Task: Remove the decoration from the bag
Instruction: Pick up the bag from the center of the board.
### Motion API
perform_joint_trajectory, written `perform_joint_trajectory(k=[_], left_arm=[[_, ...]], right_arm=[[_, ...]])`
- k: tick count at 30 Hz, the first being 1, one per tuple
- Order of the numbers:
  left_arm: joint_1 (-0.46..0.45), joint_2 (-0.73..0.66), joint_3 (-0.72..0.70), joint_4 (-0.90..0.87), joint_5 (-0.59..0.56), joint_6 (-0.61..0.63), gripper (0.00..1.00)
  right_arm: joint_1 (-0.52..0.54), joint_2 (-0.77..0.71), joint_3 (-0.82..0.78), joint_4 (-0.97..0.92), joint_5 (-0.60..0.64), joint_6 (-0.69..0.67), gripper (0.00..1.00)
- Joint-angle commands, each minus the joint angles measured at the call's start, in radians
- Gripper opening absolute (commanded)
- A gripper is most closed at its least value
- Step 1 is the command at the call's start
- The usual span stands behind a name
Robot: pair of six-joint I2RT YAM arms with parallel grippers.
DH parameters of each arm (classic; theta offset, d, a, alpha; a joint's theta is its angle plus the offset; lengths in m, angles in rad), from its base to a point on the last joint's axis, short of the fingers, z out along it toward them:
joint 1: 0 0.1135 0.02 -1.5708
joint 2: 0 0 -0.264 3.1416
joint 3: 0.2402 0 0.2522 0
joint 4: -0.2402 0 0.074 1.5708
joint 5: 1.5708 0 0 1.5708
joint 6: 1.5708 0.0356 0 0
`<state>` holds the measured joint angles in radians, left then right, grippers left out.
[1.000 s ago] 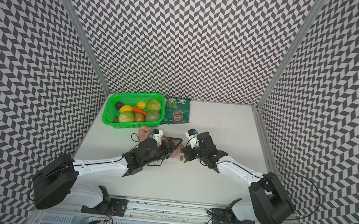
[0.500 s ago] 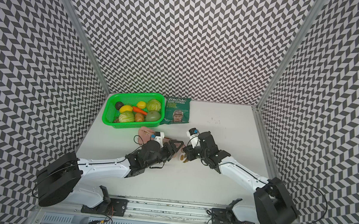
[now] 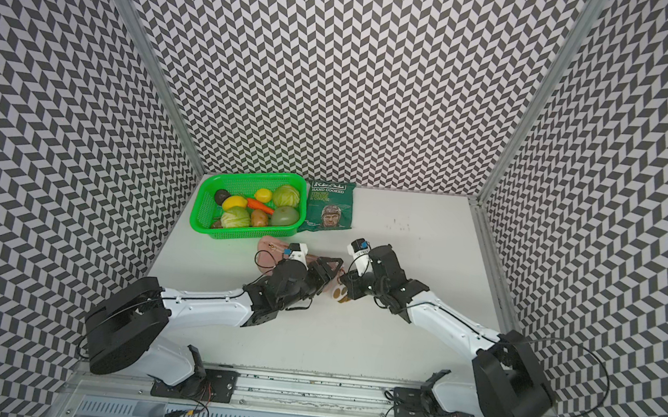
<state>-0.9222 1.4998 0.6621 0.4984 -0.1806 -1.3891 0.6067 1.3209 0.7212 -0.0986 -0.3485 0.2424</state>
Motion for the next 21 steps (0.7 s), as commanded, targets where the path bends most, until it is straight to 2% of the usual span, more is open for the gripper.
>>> perform_joint_trajectory(k=[1, 11, 17, 21], left_arm=[[0.007, 0.018, 0.031, 0.033, -0.023, 0.007, 0.63], [0.022, 0.027, 0.03, 0.04, -0.075, 0.017, 0.53], [0.038, 0.044, 0.029, 0.059, -0.057, 0.02, 0.41], [0.043, 0.057, 0.033, 0.063, -0.046, 0.027, 0.37]], right_arm=[[0.005, -0.029, 0.008, 0.031, -0.007, -0.013, 0.0], [0.005, -0.037, -0.007, 0.034, -0.016, -0.017, 0.0], [0.005, -0.036, -0.013, 0.039, -0.02, -0.017, 0.0], [0.005, -0.027, -0.017, 0.05, -0.025, -0.013, 0.0]])
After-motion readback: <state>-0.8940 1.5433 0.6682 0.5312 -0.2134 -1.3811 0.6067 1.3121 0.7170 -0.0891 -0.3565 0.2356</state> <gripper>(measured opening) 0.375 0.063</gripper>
